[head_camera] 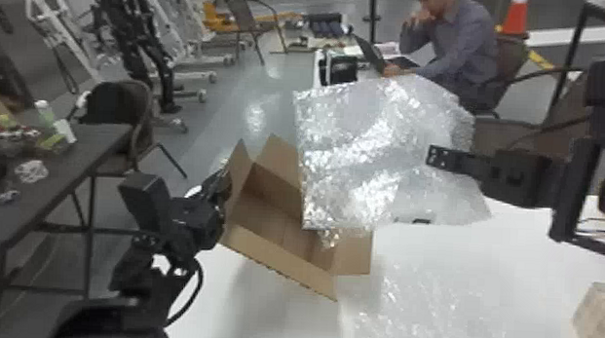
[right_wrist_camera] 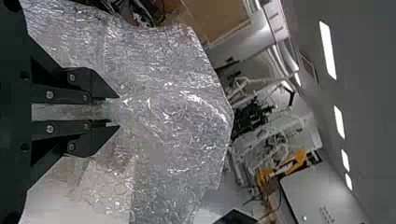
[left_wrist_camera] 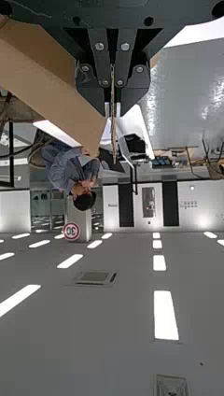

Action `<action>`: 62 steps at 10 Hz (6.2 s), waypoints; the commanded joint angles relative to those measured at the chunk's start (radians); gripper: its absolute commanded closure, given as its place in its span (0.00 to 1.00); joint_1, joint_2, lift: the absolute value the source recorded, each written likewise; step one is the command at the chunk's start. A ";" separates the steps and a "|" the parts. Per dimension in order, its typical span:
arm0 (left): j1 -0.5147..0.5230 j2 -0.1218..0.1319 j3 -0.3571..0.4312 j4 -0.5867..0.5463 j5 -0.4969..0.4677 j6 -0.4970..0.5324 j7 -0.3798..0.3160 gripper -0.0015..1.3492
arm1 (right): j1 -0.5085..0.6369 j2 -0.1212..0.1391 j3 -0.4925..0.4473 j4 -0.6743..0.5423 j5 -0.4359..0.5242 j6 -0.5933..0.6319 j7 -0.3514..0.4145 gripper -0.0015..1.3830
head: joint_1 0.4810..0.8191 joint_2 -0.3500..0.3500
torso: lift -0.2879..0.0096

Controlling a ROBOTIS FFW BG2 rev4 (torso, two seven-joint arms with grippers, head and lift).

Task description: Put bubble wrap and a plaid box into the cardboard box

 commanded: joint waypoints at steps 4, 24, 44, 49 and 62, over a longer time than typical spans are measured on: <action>0.002 0.006 0.001 0.000 0.006 -0.002 0.000 0.90 | -0.020 0.061 0.115 0.408 0.194 -0.260 0.213 0.76 | 0.20 0.90 | 0.61; -0.005 0.016 -0.022 0.028 0.026 -0.023 0.000 0.90 | -0.050 0.116 0.135 0.628 0.401 -0.606 0.345 0.12 | 0.30 0.93 | 0.61; 0.054 0.010 0.034 0.000 0.055 -0.048 0.000 0.90 | 0.904 0.136 -0.179 0.005 0.699 -0.984 -0.103 0.12 | 0.63 0.62 | 0.61; 0.062 0.006 0.041 0.000 0.058 -0.049 0.000 0.90 | 0.774 0.136 -0.222 0.206 0.683 -1.109 -0.135 0.12 | 0.63 0.54 | 0.61; 0.065 -0.007 0.042 0.001 0.060 -0.055 0.000 0.90 | 0.550 0.112 -0.179 0.431 0.665 -1.107 -0.066 0.75 | 0.63 0.57 | 0.61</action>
